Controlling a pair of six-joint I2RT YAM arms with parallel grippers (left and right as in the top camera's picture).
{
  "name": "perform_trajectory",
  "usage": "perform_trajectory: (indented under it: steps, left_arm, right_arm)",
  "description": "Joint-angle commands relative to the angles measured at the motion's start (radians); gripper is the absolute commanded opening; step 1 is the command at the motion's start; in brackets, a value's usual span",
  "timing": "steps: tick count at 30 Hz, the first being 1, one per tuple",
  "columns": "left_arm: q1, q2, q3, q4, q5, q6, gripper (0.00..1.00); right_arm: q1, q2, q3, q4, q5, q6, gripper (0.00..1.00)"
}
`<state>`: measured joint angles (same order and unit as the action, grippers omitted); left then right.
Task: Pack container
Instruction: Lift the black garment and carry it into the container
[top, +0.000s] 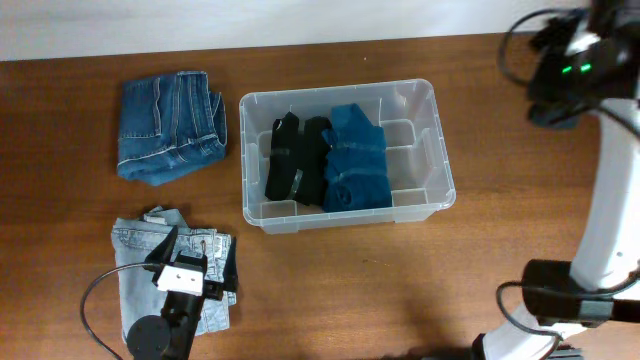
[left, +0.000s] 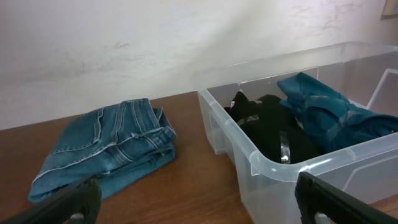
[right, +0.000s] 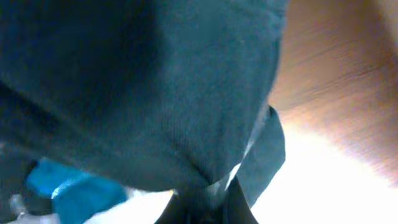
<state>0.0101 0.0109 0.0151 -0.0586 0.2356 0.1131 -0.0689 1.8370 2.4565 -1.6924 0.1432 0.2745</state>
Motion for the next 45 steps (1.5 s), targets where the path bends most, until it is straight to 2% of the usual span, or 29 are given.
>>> perform_trajectory:
  steps: [1, 5, 12, 16, 23, 35, 39, 41, 45]
  left_arm:
    - [0.006, -0.006, -0.006, -0.001, 0.005, 0.016, 0.99]
    - [0.006, -0.006, -0.006, -0.001, 0.005, 0.016, 0.99]
    - [0.006, -0.006, -0.006, -0.001, 0.005, 0.016, 0.99]
    - [0.006, -0.006, -0.006, -0.001, 0.005, 0.016, 0.99]
    - [0.006, -0.006, -0.006, -0.001, 0.005, 0.016, 0.99]
    - [0.006, -0.006, -0.006, -0.001, 0.005, 0.016, 0.99]
    - [0.006, -0.006, -0.006, -0.001, 0.005, 0.016, 0.99]
    - [0.006, -0.006, -0.006, -0.001, 0.005, 0.016, 0.99]
    - [0.006, -0.006, -0.006, -0.001, 0.005, 0.016, 0.99]
  right_arm:
    - [0.120, 0.016, -0.020, -0.006, -0.028, 0.069, 0.04]
    - [0.270, 0.042, -0.064, 0.002, -0.029, 0.128, 0.04]
    - [0.412, 0.101, -0.200, 0.098, -0.028, 0.167, 0.04]
    - [0.430, 0.132, -0.312, 0.199, -0.027, 0.174, 0.04]
    - [0.428, 0.192, -0.421, 0.270, -0.027, 0.176, 0.04]
    - [0.426, 0.322, -0.444, 0.294, 0.024, 0.176, 0.06]
    - [0.425, 0.358, -0.444, 0.294, 0.034, 0.176, 0.20]
    - [0.425, 0.364, -0.444, 0.295, 0.035, 0.176, 0.37]
    - [0.426, 0.361, -0.439, 0.290, 0.090, 0.176, 0.38]
